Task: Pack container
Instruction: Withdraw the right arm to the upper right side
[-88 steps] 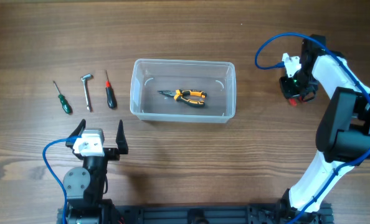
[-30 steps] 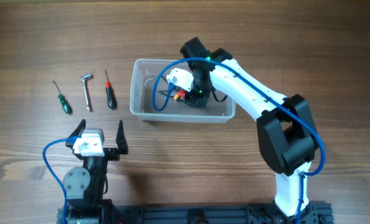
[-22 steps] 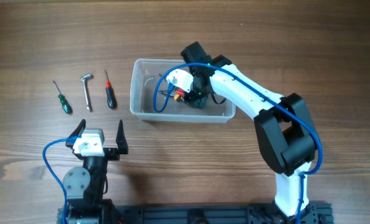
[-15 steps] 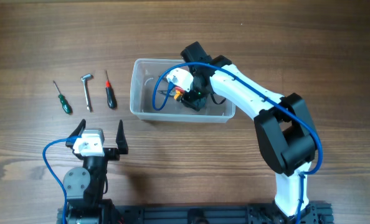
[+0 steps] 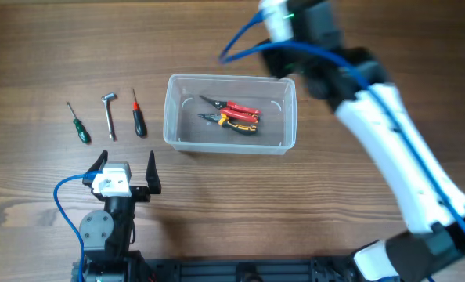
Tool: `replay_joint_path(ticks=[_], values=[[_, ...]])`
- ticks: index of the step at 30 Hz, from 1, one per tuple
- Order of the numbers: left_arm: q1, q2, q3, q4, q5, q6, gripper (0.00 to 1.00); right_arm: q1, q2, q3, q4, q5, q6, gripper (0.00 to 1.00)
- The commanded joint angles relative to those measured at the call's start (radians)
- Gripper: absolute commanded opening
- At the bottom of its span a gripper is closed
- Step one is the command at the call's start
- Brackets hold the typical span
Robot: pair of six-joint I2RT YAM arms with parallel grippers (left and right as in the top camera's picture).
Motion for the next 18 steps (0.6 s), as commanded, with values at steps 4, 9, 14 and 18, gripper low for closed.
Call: replay_joint_path(ticks=[4, 9, 14, 18], values=[[0.008, -0.007, -0.005, 0.002, 0.015, 0.011, 1.00, -0.310, -0.005, -0.003, -0.106, 0.122, 0.155, 0.85], [0.008, -0.007, -0.005, 0.002, 0.015, 0.011, 1.00, -0.486, -0.003, -0.003, -0.103, 0.067, 0.147, 1.00], [0.008, -0.007, -0.005, 0.002, 0.015, 0.011, 1.00, -0.536, -0.003, -0.003, -0.104, 0.067, 0.147, 1.00], [0.008, -0.007, -0.005, 0.002, 0.015, 0.011, 1.00, -0.535, -0.003, -0.003, -0.107, 0.067, 0.148, 1.00]])
